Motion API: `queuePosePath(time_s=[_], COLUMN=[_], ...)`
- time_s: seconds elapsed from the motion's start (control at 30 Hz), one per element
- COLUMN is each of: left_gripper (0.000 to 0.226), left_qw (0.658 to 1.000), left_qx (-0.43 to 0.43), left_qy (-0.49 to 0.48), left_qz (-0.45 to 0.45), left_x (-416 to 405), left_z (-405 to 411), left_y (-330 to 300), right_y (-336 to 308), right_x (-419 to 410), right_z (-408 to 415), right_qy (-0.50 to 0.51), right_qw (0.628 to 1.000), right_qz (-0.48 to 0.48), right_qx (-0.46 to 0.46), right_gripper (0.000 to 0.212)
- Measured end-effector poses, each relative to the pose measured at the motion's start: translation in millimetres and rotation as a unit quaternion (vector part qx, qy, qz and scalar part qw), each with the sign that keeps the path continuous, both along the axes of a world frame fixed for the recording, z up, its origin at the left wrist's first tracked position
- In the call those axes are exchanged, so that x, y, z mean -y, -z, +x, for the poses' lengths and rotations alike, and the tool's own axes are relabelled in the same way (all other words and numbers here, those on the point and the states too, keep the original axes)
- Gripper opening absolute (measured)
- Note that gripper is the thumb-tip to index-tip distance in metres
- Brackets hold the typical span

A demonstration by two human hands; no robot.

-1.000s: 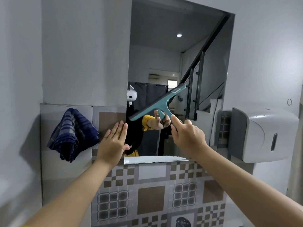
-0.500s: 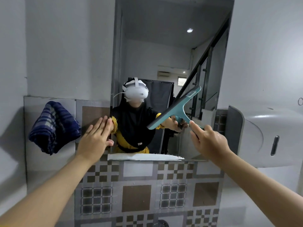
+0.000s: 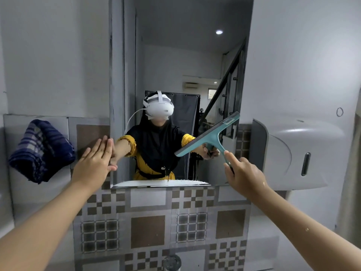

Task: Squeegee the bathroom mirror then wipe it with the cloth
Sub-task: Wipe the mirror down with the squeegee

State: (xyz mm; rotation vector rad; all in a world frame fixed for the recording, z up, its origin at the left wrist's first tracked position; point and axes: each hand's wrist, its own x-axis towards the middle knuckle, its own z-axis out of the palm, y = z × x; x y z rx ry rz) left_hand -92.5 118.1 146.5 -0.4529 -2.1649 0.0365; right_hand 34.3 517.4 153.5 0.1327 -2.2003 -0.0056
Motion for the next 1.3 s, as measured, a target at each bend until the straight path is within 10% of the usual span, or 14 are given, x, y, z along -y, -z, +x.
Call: queuePosePath(time_s=[0.37,0.7,1.3], left_gripper=[0.083,0.089,0.107], left_qw=[1.000,0.998,0.992], left_qx=[0.010,0.021,0.014], left_qy=[0.023,0.061,0.124], left_qz=[-0.002,0.002,-0.035], left_x=[5,9,35], left_z=[-6,-6,-14], left_y=[1,2,31], right_y=[25,31,25], right_x=[37,122,231], right_z=[15,19,-8], right_qy=[0.000,-0.032,-0.019], right_qw=[0.985,0.847,0.753], right_qz=[-0.172,-0.527,-0.658], right_qx=[0.034,0.065,0.018], right_gripper=[0.031,0.017,0.013])
